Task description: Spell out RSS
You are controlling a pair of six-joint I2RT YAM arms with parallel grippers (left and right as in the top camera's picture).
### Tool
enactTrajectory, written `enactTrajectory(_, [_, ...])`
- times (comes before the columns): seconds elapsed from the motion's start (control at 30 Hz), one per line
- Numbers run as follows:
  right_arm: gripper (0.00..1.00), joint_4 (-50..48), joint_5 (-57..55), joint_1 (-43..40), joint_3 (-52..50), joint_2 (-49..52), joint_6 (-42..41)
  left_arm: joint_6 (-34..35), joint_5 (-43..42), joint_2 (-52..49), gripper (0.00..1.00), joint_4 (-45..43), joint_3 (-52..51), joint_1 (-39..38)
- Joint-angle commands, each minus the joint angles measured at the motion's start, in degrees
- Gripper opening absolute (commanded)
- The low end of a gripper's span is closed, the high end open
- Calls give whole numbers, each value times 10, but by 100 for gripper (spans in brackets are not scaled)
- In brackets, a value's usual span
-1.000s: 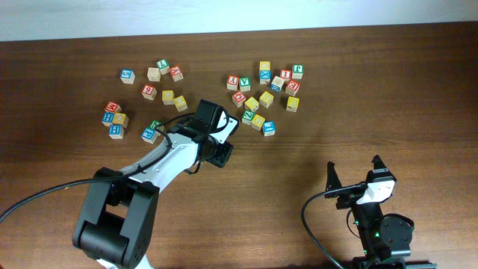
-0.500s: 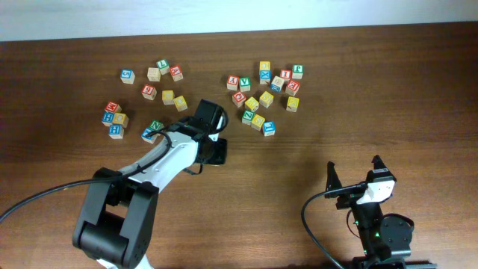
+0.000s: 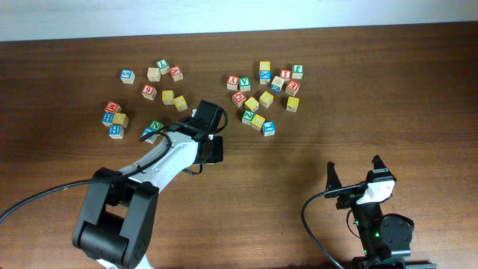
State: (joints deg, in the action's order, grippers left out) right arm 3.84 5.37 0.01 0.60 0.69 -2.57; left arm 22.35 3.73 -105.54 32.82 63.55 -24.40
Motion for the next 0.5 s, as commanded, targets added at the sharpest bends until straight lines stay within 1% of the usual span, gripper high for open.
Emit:
enactTrajectory(0.0, [98, 3, -3, -4, -3, -5, 0, 10, 22, 9, 27, -4, 11, 0])
enactTrajectory(0.17, [98, 3, -3, -4, -3, -5, 0, 10, 21, 9, 28, -3, 11, 0])
enactTrajectory(0.27, [98, 3, -3, -4, -3, -5, 0, 10, 19, 9, 31, -1, 11, 0])
enactTrajectory(0.3, [98, 3, -3, -4, -3, -5, 0, 10, 16, 9, 34, -1, 11, 0])
enactTrajectory(0.47, [98, 3, -3, -4, -3, -5, 0, 10, 17, 9, 36, -2, 11, 0])
